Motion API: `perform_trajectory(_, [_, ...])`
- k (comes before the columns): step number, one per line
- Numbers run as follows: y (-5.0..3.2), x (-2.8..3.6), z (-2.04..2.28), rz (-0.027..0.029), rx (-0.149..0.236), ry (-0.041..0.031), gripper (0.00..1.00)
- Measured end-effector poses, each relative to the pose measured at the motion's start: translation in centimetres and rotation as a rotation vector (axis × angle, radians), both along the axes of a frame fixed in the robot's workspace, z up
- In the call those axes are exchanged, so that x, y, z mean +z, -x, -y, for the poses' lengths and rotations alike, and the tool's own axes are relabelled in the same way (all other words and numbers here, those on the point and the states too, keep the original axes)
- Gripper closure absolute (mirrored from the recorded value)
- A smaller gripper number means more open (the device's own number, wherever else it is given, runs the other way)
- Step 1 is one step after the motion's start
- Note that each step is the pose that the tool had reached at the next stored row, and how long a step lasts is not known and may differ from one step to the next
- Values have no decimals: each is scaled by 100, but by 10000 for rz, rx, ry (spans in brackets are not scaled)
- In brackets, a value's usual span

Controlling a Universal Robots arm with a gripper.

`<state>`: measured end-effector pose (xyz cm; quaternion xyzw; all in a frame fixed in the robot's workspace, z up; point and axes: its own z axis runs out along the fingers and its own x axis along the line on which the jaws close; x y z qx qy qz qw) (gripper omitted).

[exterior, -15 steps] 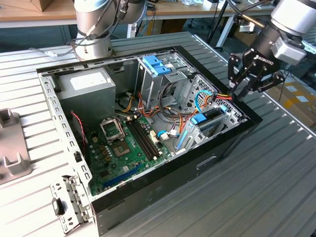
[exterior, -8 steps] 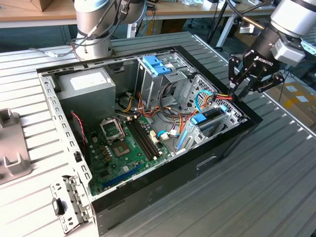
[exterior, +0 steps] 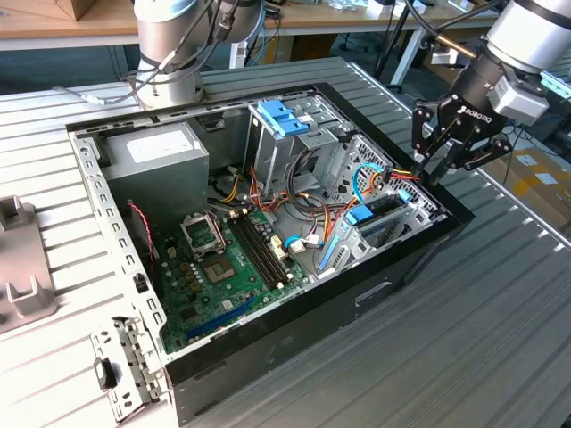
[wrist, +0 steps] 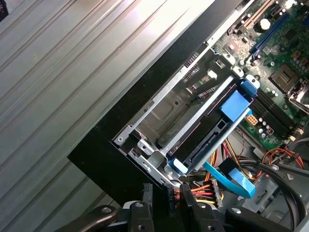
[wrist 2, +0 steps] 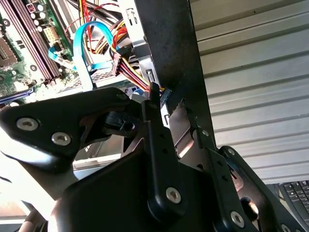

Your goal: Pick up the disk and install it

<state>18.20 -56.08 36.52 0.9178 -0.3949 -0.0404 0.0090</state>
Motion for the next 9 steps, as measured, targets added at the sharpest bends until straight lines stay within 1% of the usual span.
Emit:
perform_trajectory(6, [0,-1,0,0,5,-2,64])
perform_trajectory(7, [0,-1,0,0,5,-2,72])
perform_trajectory(8, [0,0,0,0,6,1,72])
perform_trajectory(9, [0,-1,0,0,7,0,78])
